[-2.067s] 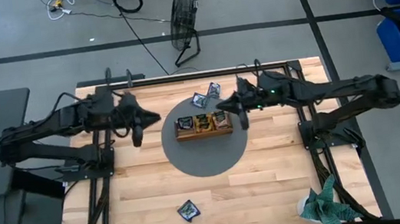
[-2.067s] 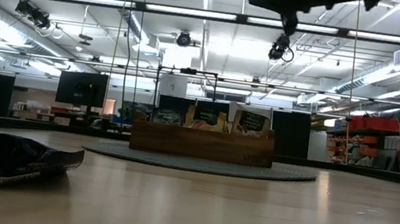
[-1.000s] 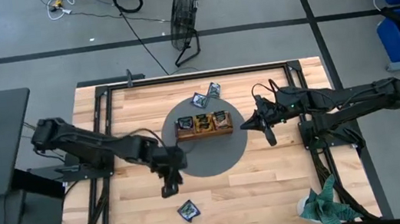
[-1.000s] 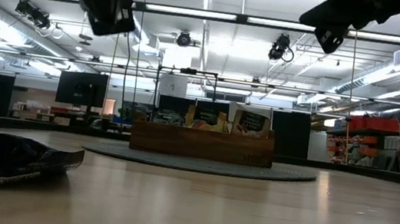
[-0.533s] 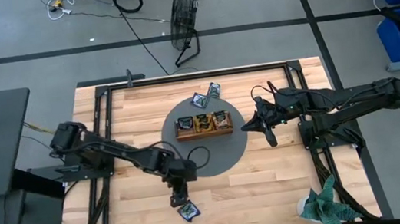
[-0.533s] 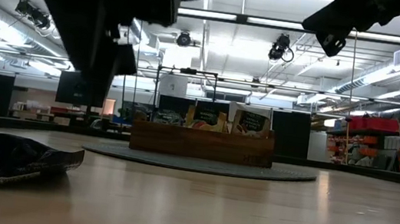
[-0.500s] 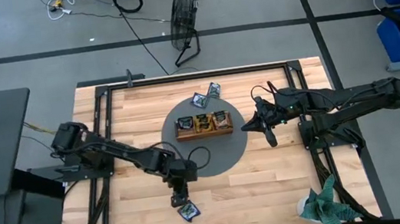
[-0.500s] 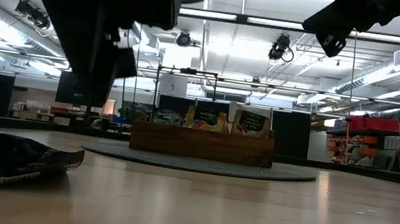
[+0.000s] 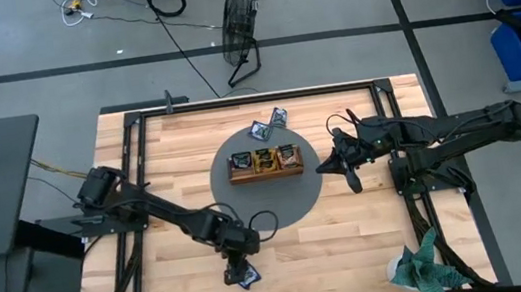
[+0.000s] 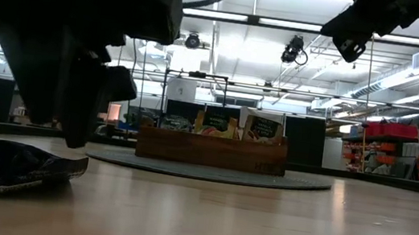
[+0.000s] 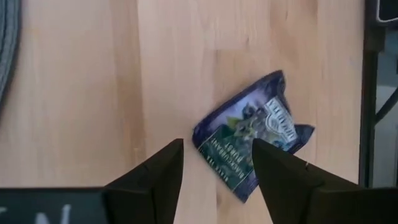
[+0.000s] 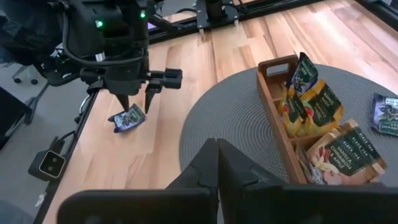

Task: Pick & Place Tea
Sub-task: Put the violet tea bag into the left section of the wooden organizer

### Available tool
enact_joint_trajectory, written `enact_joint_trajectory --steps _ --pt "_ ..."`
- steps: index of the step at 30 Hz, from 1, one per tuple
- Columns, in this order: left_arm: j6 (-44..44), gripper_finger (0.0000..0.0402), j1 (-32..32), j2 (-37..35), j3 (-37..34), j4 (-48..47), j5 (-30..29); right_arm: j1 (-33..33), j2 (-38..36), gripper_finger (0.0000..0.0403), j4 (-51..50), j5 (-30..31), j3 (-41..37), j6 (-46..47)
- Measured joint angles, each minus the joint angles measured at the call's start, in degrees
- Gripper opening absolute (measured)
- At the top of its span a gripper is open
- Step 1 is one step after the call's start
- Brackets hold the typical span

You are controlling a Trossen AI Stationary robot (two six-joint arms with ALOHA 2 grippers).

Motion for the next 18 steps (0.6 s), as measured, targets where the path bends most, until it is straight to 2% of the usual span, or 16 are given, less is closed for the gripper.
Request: enact_joint_trajectory --steps 18 --pt "0.13 0.0193 -1.29 3.24 0.07 2.35 -3.55 0.07 0.02 0.0 -1.15 0.01 0.02 0.57"
